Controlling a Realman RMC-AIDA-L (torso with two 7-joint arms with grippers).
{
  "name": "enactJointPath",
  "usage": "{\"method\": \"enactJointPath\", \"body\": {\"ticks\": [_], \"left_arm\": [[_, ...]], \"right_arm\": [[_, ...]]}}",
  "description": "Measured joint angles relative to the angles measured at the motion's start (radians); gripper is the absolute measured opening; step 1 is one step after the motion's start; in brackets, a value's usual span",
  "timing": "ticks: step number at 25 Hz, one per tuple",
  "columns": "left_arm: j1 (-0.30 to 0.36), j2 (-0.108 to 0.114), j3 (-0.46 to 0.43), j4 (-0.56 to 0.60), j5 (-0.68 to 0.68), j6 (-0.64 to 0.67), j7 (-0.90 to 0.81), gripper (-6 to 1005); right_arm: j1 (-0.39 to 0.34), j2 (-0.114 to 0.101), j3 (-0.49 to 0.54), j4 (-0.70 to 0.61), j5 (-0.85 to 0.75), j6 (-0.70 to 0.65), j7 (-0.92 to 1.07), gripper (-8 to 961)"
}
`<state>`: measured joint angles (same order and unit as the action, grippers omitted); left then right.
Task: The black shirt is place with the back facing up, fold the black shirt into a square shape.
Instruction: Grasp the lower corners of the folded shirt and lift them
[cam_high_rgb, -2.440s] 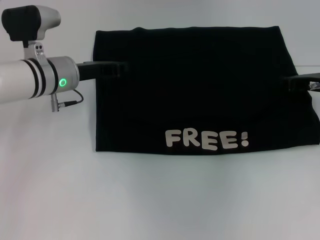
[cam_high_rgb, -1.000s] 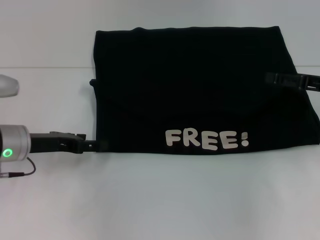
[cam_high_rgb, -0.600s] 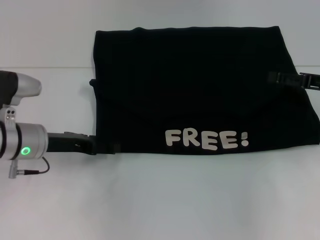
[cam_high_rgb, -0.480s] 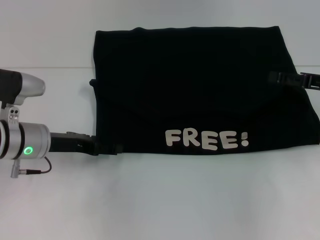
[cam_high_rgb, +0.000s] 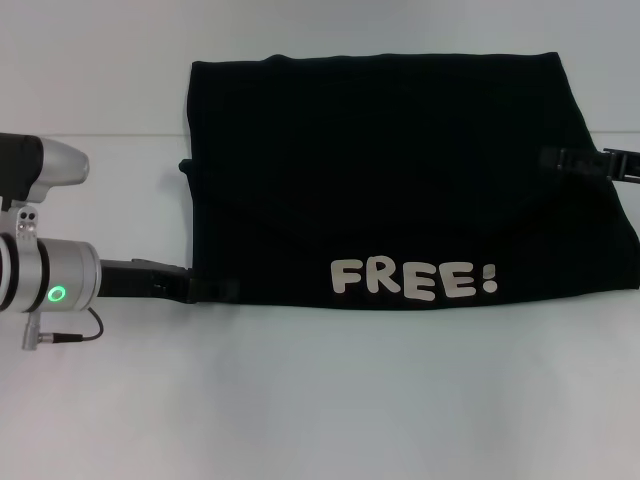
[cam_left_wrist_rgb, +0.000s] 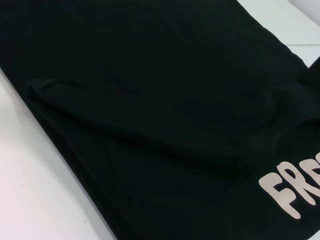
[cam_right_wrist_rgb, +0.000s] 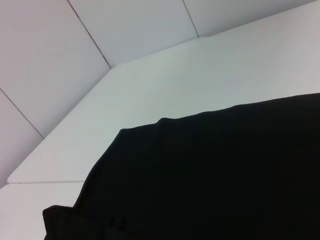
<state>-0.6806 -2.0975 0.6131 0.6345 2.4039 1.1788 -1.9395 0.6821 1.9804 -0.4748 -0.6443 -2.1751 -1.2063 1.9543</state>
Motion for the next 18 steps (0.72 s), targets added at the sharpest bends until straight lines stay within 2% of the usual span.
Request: {"method": "enactJointPath", "body": {"ticks": [4, 8, 18], "left_arm": [[0.0, 0.0, 0.001, 0.0, 0.001, -0.001, -0.007, 698], [0.0, 0.0, 0.004, 0.0, 0.001, -0.001, -0.015, 469], [-0.003, 0.001, 0.007, -0.001, 0.005, -0.014, -0.018, 156]], "right_arm": [[-0.001, -0.002, -0.001, 0.0, 0.0, -0.001, 0.0, 855], [-0.003, -0.004, -0.001, 0.0, 0.0, -0.008, 0.0, 855], [-0.022, -0.016, 0.0, 0.0, -0.007, -0.017, 0.013, 855]]}}
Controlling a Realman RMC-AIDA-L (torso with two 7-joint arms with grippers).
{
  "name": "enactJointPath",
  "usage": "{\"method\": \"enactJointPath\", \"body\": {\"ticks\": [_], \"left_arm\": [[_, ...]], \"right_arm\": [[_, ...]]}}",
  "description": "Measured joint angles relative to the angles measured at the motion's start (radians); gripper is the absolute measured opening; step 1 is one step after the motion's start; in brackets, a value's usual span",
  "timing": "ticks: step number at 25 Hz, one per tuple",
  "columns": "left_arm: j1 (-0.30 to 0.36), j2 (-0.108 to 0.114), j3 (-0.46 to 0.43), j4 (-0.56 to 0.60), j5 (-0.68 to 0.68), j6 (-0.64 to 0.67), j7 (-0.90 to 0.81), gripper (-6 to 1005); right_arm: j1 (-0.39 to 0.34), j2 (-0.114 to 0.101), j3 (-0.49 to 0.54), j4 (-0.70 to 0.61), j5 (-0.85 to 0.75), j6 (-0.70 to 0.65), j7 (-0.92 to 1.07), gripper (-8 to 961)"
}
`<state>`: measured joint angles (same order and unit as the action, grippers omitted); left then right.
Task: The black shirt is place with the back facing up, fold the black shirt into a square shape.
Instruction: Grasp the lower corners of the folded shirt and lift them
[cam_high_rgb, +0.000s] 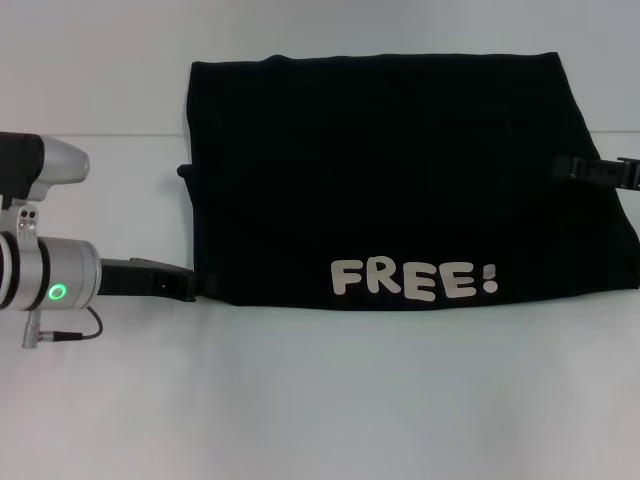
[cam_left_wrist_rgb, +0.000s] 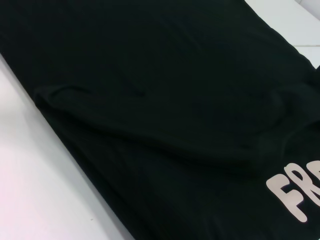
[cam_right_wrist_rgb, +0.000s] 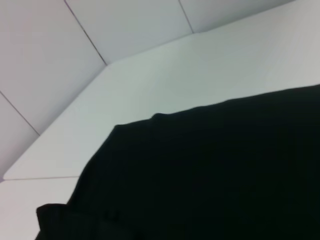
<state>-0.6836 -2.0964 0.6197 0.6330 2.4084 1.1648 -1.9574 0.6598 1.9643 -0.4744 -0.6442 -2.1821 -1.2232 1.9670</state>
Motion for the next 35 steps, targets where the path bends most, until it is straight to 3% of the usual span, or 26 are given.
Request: {"method": "enactJointPath", "body": {"ticks": [5, 16, 21, 29, 35], "left_arm": [[-0.001, 0.004, -0.006, 0.007, 0.0, 0.025, -0.001, 2], [0.0, 0.011, -0.014, 0.029, -0.002, 0.083, -0.003, -1], [-0.005, 0.011, -0.014, 0.027, -0.005, 0.08, -0.005, 0], [-0.009, 0.012, -0.014, 0.026, -0.006, 0.067, -0.015, -1], [-0.01, 0.013, -0.014, 0.028, -0.006, 0.067, -0.025, -1]], "right_arm": [[-0.013, -0.02, -0.001, -0.001, -0.068, -0.004, 0.056, 855], [-0.085, -0.05, 0.006, 0.002, -0.15, -0.008, 0.082, 855], [-0.102, -0.052, 0.001, 0.009, -0.154, -0.014, 0.079, 854], [-0.091, -0.037, -0.004, 0.018, -0.182, -0.005, 0.043, 855], [-0.091, -0.036, -0.006, 0.02, -0.183, -0.008, -0.065, 853]]}}
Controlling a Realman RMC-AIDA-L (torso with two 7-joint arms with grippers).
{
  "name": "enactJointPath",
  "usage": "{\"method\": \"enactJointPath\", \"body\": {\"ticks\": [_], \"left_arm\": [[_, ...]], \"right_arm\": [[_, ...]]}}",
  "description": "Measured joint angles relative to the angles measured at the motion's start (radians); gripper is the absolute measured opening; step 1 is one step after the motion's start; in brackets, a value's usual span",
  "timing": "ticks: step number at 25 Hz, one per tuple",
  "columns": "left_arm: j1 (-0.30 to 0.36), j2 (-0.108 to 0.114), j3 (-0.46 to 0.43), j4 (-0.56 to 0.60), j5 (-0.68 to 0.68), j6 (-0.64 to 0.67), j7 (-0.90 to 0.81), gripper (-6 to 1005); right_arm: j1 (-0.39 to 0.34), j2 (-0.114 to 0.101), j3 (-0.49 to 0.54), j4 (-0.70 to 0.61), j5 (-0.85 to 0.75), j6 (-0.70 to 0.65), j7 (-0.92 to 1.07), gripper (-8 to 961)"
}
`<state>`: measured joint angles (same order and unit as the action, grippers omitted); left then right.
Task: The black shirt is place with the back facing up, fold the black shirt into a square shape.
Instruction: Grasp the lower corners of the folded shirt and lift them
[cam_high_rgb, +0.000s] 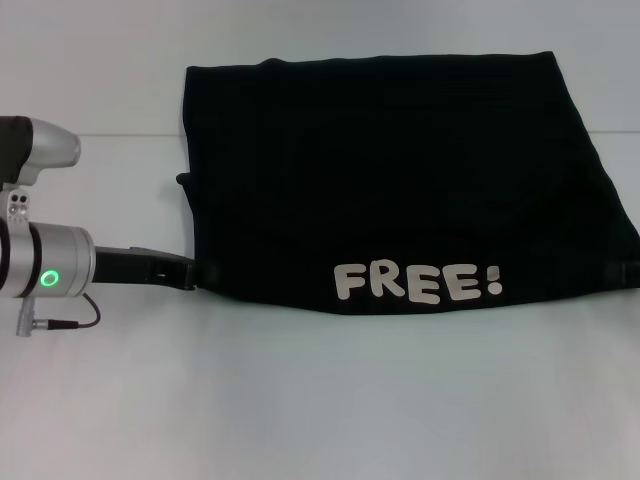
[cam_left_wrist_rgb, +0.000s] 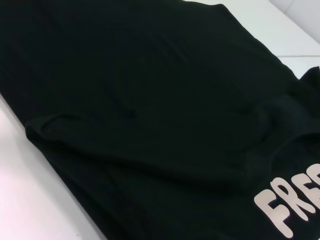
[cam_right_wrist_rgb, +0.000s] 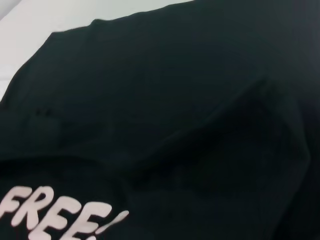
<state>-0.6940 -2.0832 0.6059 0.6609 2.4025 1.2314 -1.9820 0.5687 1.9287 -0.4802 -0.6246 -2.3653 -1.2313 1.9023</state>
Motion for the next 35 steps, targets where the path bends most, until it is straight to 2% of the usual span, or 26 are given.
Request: {"method": "enactJointPath", "body": {"ticks": [7, 12, 17, 23, 25, 28, 35], "left_arm": [[-0.001, 0.0, 0.0, -0.001, -0.003, -0.004, -0.017, 0], [-0.001, 0.0, 0.0, -0.003, -0.003, -0.012, -0.027, 0], [-0.001, -0.001, 0.0, -0.004, -0.003, -0.02, -0.03, 0], [-0.001, -0.001, 0.0, -0.004, -0.003, -0.025, -0.031, -1], [-0.001, -0.001, 0.0, -0.004, -0.003, -0.025, -0.031, -1], [-0.001, -0.001, 0.0, -0.004, -0.003, -0.025, -0.031, -1], [0.002, 0.0, -0.003, 0.001, -0.004, -0.021, -0.036, -1]], "right_arm": [[-0.004, 0.001, 0.0, 0.002, -0.006, 0.019, -0.127, 851], [0.002, 0.001, -0.002, 0.005, -0.046, 0.062, -0.145, 849], [0.012, 0.011, -0.021, 0.005, -0.06, 0.081, -0.153, 825], [0.025, 0.033, -0.055, -0.009, -0.061, 0.071, -0.159, 621], [0.025, 0.037, -0.06, -0.017, -0.061, 0.07, -0.155, 520], [0.021, 0.035, -0.058, -0.02, -0.062, 0.065, -0.15, 368], [0.002, 0.021, -0.041, -0.023, -0.057, 0.028, -0.152, 162]]}}
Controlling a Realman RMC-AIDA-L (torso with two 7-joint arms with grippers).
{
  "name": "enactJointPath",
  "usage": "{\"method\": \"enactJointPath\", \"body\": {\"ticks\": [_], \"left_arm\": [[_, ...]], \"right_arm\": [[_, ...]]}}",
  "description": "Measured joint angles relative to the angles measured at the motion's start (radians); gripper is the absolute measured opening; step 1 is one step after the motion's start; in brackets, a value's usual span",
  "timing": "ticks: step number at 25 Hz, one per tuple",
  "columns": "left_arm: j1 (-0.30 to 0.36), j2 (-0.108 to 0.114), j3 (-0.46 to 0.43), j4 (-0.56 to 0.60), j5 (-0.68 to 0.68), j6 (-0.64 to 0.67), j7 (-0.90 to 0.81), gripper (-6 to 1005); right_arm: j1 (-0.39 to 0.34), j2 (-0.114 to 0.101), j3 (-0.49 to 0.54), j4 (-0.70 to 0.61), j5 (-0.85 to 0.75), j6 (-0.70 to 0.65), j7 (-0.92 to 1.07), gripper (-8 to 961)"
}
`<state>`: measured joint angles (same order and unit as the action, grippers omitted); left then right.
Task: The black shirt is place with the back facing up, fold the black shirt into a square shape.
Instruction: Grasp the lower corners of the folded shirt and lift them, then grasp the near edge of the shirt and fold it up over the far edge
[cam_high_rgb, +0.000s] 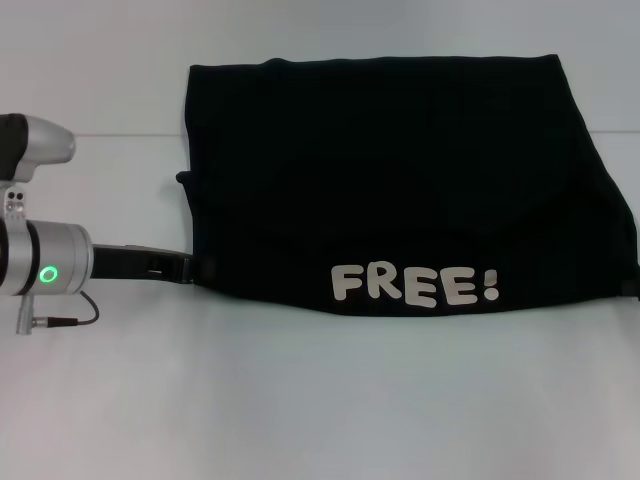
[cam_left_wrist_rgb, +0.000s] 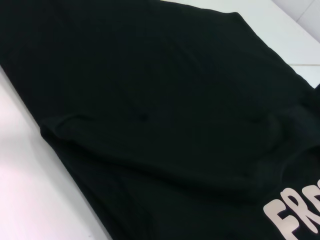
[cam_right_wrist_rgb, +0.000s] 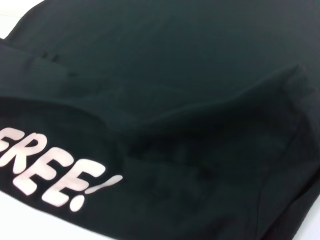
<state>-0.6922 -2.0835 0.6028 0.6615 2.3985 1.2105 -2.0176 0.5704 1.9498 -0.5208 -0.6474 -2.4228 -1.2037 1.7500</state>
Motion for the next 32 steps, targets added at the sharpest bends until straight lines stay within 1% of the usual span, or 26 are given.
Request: {"method": "enactJointPath", "body": {"ticks": [1, 4, 7, 9, 13, 16, 18, 21, 24, 26, 27, 32], "left_arm": [[0.002, 0.0, -0.005, 0.002, 0.0, 0.006, -0.003, -1], [0.011, 0.0, -0.025, 0.008, 0.0, 0.042, -0.006, -1], [0.033, 0.0, -0.046, 0.026, 0.0, 0.114, -0.007, 0], [0.05, 0.0, -0.059, 0.044, -0.001, 0.174, -0.008, 0], [0.085, -0.001, -0.103, 0.072, -0.001, 0.301, -0.008, 0], [0.108, 0.003, -0.138, 0.088, 0.001, 0.386, -0.005, 0], [0.125, 0.007, -0.159, 0.097, 0.002, 0.463, 0.001, 0], [0.153, 0.009, -0.191, 0.117, 0.006, 0.579, 0.015, 0], [0.18, 0.01, -0.208, 0.127, 0.007, 0.655, 0.027, 0], [0.198, 0.009, -0.216, 0.129, 0.008, 0.692, 0.037, 0], [0.207, 0.007, -0.218, 0.129, 0.01, 0.708, 0.044, 0], [0.243, -0.009, -0.22, 0.119, 0.017, 0.761, 0.085, 0]], "right_arm": [[-0.005, -0.003, 0.001, 0.0, 0.0, -0.009, -0.003, 133], [-0.02, -0.01, 0.014, 0.0, 0.003, -0.031, -0.005, 91], [-0.045, -0.017, 0.042, -0.012, 0.004, -0.08, -0.013, 49], [-0.067, -0.015, 0.064, -0.04, 0.004, -0.125, -0.019, 49], [-0.126, 0.005, 0.117, -0.132, 0.004, -0.248, -0.035, 49], [-0.167, 0.013, 0.168, -0.174, 0.005, -0.342, -0.066, 49], [-0.191, 0.013, 0.208, -0.184, 0.005, -0.403, -0.09, 49], [-0.227, 0.005, 0.258, -0.19, 0.004, -0.476, -0.114, 50], [-0.265, 0.003, 0.288, -0.198, 0.002, -0.521, -0.129, 50], [-0.301, 0.003, 0.308, -0.199, 0.0, -0.555, -0.148, 50], [-0.301, 0.003, 0.308, -0.199, 0.0, -0.555, -0.148, 50], [-0.354, 0.003, 0.346, -0.199, -0.002, -0.613, -0.173, 50]]}}
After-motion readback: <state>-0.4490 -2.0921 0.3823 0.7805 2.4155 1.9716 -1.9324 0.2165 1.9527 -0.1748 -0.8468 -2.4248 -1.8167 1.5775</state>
